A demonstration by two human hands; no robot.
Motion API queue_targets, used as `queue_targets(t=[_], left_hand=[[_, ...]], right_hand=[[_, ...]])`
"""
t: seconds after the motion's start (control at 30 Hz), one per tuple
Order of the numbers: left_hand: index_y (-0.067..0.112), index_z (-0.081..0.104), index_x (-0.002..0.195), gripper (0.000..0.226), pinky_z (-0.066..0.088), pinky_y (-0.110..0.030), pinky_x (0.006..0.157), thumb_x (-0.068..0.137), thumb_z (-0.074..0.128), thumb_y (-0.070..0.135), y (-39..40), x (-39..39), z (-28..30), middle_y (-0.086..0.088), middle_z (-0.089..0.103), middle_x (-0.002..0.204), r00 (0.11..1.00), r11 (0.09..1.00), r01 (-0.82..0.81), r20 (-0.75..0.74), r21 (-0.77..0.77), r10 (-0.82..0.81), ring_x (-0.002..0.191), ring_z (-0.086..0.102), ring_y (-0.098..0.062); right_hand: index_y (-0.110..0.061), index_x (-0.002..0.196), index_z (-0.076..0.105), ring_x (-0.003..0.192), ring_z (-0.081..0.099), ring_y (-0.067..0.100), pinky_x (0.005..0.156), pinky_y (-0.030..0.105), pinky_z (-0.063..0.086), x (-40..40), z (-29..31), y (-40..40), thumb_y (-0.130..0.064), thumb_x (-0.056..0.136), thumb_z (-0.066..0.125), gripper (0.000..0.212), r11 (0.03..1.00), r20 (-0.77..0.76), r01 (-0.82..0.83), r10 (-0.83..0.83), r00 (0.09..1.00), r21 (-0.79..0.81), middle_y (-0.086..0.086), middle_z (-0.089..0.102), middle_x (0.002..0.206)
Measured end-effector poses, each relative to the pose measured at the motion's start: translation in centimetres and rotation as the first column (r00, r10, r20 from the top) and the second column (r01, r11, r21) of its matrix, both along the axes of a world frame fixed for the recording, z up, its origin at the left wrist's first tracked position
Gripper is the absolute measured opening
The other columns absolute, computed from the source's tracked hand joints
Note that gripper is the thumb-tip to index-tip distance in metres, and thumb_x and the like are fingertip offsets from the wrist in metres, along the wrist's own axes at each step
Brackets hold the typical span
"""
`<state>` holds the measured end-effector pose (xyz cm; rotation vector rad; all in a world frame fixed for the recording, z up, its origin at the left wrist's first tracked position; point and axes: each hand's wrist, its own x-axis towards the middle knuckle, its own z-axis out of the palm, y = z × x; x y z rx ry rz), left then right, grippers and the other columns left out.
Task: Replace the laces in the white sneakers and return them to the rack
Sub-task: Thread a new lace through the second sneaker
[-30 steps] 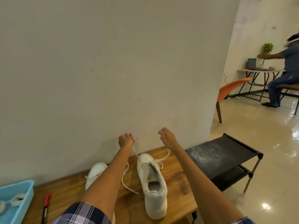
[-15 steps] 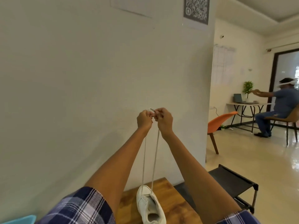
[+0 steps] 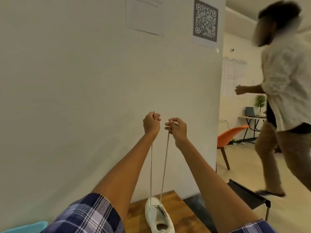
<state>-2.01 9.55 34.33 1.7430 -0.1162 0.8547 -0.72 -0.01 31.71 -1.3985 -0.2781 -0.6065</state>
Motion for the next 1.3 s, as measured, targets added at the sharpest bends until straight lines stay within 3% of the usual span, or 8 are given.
queue_targets(t=[0.33,0.5,0.6,0.73,0.87,1.03,1.17,1.3], left_hand=[[0.017,0.030,0.143,0.049,0.045,-0.036,0.090,0.096,0.034,0.004,2.4,1.5,-15.2,-0.013,0.056,0.128,0.804,0.871,-0.065,-0.492,0.486,0.334,0.115,0.056,-0.030],[0.004,0.059,0.118,0.028,0.047,-0.032,0.090,0.094,0.046,0.011,2.4,2.5,-25.1,-0.013,0.060,0.124,0.624,0.857,0.111,-0.706,0.503,0.334,0.114,0.058,-0.028],[0.006,0.054,0.125,0.038,0.046,-0.031,0.093,0.091,0.055,0.023,1.8,3.8,-29.0,-0.012,0.056,0.130,0.569,0.864,0.199,-0.772,0.463,0.283,0.119,0.054,-0.028],[0.009,0.059,0.120,0.048,0.047,-0.031,0.091,0.084,0.064,0.040,1.6,5.2,-31.8,-0.011,0.059,0.126,0.574,0.900,0.135,-0.773,0.415,0.270,0.115,0.057,-0.026],[0.005,0.054,0.122,0.049,0.044,-0.032,0.091,0.084,0.066,0.034,1.4,5.5,-34.2,-0.013,0.052,0.128,0.625,0.940,-0.024,-0.729,0.340,0.279,0.115,0.052,-0.028],[0.006,0.059,0.115,0.037,0.043,-0.030,0.087,0.084,0.066,0.025,1.0,5.2,-35.9,-0.010,0.054,0.121,0.711,0.952,-0.137,-0.642,0.273,0.286,0.108,0.053,-0.025],[0.007,0.057,0.119,0.037,0.041,-0.027,0.088,0.087,0.064,0.024,1.1,5.3,-35.9,-0.010,0.053,0.124,0.709,0.952,-0.120,-0.647,0.281,0.280,0.112,0.053,-0.024],[0.009,0.054,0.123,0.036,0.040,-0.028,0.090,0.091,0.058,0.026,1.4,5.4,-35.6,-0.009,0.051,0.127,0.700,0.936,-0.110,-0.642,0.335,0.312,0.115,0.051,-0.024]], right_hand=[[-0.004,0.092,0.056,0.049,0.047,0.013,0.035,0.012,0.034,2.2,-12.3,-2.5,-0.004,0.094,0.051,0.005,0.962,-0.270,-0.023,-0.053,0.962,-0.273,0.007,0.060,0.070],[0.000,0.088,0.069,0.048,0.047,0.009,0.035,0.010,0.034,5.3,-23.4,-3.4,-0.008,0.092,0.055,0.017,0.779,-0.476,-0.193,-0.149,0.867,-0.597,0.009,0.059,0.071],[-0.010,0.057,0.048,0.047,0.035,0.010,0.044,0.021,0.032,6.8,-28.2,-3.0,-0.010,0.088,0.053,0.031,0.582,-0.510,-0.311,-0.213,0.833,-0.751,0.003,0.043,0.056],[-0.015,0.053,0.045,0.053,0.035,0.012,0.051,0.022,0.031,7.8,-31.5,-1.8,-0.018,0.091,0.055,0.039,0.441,-0.539,-0.409,-0.221,0.813,-0.799,0.000,0.044,0.055],[-0.003,0.093,0.069,0.074,0.053,0.020,0.064,0.025,0.043,8.3,-32.4,-1.1,-0.020,0.091,0.057,0.021,0.471,-0.532,-0.393,-0.206,0.822,-0.790,0.013,0.066,0.085],[0.002,0.074,0.061,0.056,0.038,0.014,0.053,0.025,0.033,8.9,-31.8,-1.5,-0.006,0.088,0.054,0.018,0.467,-0.457,-0.313,-0.233,0.858,-0.827,0.010,0.049,0.062],[-0.008,0.073,0.051,0.075,0.046,0.020,0.065,0.026,0.036,9.5,-31.6,-2.8,-0.007,0.093,0.048,0.020,0.571,-0.385,-0.086,-0.428,0.818,-0.816,0.006,0.050,0.076],[-0.008,0.058,0.045,0.074,0.048,0.025,0.060,0.027,0.032,9.6,-31.0,-2.7,-0.011,0.095,0.048,0.038,0.476,-0.419,-0.222,-0.360,0.833,-0.851,0.006,0.051,0.065]])
